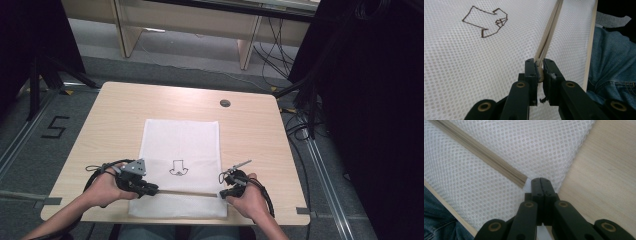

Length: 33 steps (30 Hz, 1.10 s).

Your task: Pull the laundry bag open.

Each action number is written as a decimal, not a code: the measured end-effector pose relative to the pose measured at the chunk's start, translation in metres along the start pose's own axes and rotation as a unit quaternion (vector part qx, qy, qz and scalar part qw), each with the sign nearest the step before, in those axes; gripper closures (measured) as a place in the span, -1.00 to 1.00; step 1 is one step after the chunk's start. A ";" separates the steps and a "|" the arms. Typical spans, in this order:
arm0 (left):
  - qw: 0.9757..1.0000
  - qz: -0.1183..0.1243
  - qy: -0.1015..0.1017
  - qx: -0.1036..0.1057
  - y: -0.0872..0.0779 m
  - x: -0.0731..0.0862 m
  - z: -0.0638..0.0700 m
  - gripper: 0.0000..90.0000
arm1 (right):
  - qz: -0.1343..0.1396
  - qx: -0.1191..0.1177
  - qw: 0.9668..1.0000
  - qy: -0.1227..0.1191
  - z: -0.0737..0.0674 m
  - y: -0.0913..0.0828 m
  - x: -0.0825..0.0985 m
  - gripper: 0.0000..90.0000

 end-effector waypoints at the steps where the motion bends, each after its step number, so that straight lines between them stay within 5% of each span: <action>1: 1.000 0.001 -0.003 0.000 -0.001 0.000 0.000 0.82 | 0.000 0.000 1.000 0.000 0.000 0.000 0.000 1.00; 21: 1.000 0.001 0.006 0.000 -0.006 0.005 -0.003 0.82 | 0.000 -0.002 1.000 -0.002 0.000 0.000 0.000 1.00; 24: 1.000 0.002 -0.010 -0.001 -0.008 0.007 -0.003 0.82 | 0.001 -0.001 1.000 -0.002 0.000 0.000 0.000 1.00; 26: 1.000 0.002 0.000 -0.005 -0.010 0.008 -0.005 0.82 | 0.001 -0.001 1.000 -0.001 0.000 0.000 0.000 1.00; 27: 1.000 0.005 -0.012 -0.004 -0.011 0.010 -0.005 0.82 | 0.001 -0.002 1.000 -0.001 0.000 0.000 0.000 1.00; 33: 1.000 0.006 -0.015 -0.008 -0.016 0.014 -0.007 0.82 | 0.001 0.000 1.000 0.000 0.000 0.000 0.000 1.00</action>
Point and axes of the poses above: each handheld gripper's, and its own axes: y roughly forward along the jaws, x roughly out of its underside, z roughly to its right, the point moved 4 cm from there along y, roughly forward along the jaws, and after that the axes turned 7 degrees about -y, right-handed, at the moved point
